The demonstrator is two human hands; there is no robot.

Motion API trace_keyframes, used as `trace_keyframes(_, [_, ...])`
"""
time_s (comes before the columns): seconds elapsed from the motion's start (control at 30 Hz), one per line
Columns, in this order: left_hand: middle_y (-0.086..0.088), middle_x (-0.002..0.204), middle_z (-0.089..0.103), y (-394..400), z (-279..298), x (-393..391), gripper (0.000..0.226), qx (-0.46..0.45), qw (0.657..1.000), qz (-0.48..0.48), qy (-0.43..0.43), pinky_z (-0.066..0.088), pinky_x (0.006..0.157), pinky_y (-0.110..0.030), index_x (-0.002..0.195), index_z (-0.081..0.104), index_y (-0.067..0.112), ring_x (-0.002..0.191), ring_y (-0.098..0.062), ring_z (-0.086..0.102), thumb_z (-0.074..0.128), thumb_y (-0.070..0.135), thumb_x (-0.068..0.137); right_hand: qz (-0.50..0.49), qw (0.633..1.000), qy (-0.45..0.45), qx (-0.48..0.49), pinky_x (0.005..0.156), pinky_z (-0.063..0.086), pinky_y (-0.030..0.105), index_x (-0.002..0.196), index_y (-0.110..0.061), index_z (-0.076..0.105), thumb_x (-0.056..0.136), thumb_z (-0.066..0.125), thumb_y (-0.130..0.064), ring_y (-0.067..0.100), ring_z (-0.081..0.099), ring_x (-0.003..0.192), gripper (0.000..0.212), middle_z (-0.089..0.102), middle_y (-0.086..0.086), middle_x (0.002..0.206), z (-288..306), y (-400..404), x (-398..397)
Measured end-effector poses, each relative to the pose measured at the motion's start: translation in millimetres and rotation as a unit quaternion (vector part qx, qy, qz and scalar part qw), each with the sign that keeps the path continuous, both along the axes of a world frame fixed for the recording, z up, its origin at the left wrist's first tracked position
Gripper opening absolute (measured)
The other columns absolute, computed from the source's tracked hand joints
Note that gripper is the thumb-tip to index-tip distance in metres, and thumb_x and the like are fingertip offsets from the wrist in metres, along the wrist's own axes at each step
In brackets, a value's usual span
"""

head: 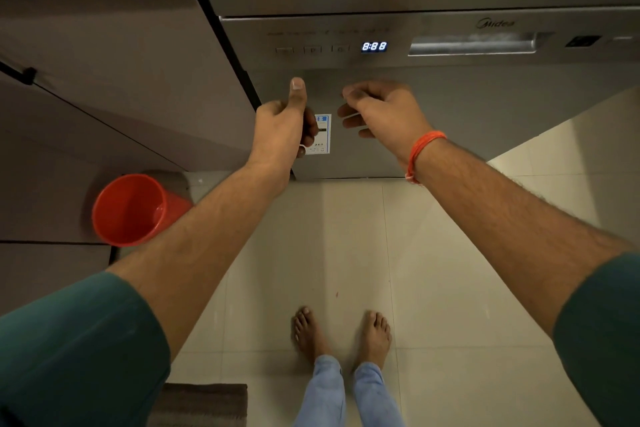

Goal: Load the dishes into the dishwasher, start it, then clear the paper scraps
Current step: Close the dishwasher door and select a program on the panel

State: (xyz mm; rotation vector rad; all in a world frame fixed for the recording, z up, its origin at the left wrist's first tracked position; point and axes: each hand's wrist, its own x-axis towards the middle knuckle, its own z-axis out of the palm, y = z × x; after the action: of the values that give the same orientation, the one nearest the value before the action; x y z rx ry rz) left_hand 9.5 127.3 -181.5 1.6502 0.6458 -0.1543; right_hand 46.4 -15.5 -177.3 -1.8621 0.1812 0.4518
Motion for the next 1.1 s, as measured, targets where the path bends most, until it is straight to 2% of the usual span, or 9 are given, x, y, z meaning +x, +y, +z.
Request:
trace_keyframes(0.2, [0.006,0.057,0.060,-14.6,-6.8,-7.1,0.051,-0.016,1.000,-0.015,0.008,0.040,0.051,-0.021,0.071,0.055,0.018,0.051,-0.006,0.052,0.043,0.055,0.103,0.013,1.000,0.006,-0.005,0.075,0.053,0.022,0.115,-0.016,0.066,0.102,0.053,-0.030,0.007,0.071,0.085,0.024,0.074,-0.004,0.096,-6.3,-5.9,-12.3])
trace_keyframes(0.33, [0.006,0.057,0.061,-19.5,-5.2,-5.9,0.051,-0.022,1.000,-0.019,0.006,0.041,0.052,-0.021,0.072,0.056,0.018,0.050,-0.006,0.052,0.043,0.056,0.103,0.011,1.000,0.002,0.000,0.075,0.054,0.021,0.113,-0.017,0.067,0.102,0.052,-0.030,0.003,0.071,0.080,0.023,0.074,-0.005,0.095,-7.1,-10.9,-16.7])
trace_keyframes(0.5, [0.006,0.057,0.061,-26.0,0.9,-2.7,0.052,-0.023,0.999,-0.026,-0.003,0.041,0.051,-0.022,0.070,0.056,0.018,0.050,-0.008,0.052,0.042,0.054,0.103,0.017,1.000,-0.001,-0.003,0.078,0.055,0.024,0.119,-0.017,0.066,0.102,0.052,-0.032,0.005,0.072,0.083,0.027,0.074,-0.004,0.098,-7.1,-13.6,-17.9])
trace_keyframes(0.67, [0.004,0.058,0.060,-26.2,8.5,9.9,0.055,-0.026,0.999,-0.014,-0.013,0.040,0.047,-0.020,0.071,0.057,0.015,0.048,-0.007,0.051,0.039,0.055,0.104,0.019,1.000,0.003,0.000,0.078,0.054,0.025,0.118,-0.017,0.067,0.102,0.051,-0.030,0.007,0.072,0.084,0.026,0.074,-0.002,0.097,-6.9,-15.1,-18.7])
trace_keyframes(0.93, [0.007,0.058,0.060,-22.7,13.0,24.6,0.052,-0.028,1.000,0.003,-0.006,0.039,0.047,-0.019,0.079,0.059,0.016,0.047,-0.005,0.051,0.040,0.057,0.103,0.010,1.000,0.015,-0.001,0.064,0.048,0.018,0.112,-0.015,0.067,0.101,0.052,-0.026,0.004,0.070,0.075,0.022,0.075,-0.004,0.093,-10.1,-14.9,-14.4])
trace_keyframes(1.1, [0.008,0.056,0.060,-24.0,15.3,31.7,0.050,-0.021,1.000,0.012,0.012,0.037,0.043,-0.018,0.078,0.059,0.017,0.045,-0.005,0.049,0.040,0.055,0.104,0.017,1.000,0.016,-0.013,0.068,0.052,0.020,0.114,-0.018,0.066,0.101,0.052,-0.027,0.006,0.071,0.081,0.021,0.074,-0.005,0.093,-12.2,-16.6,-8.6])
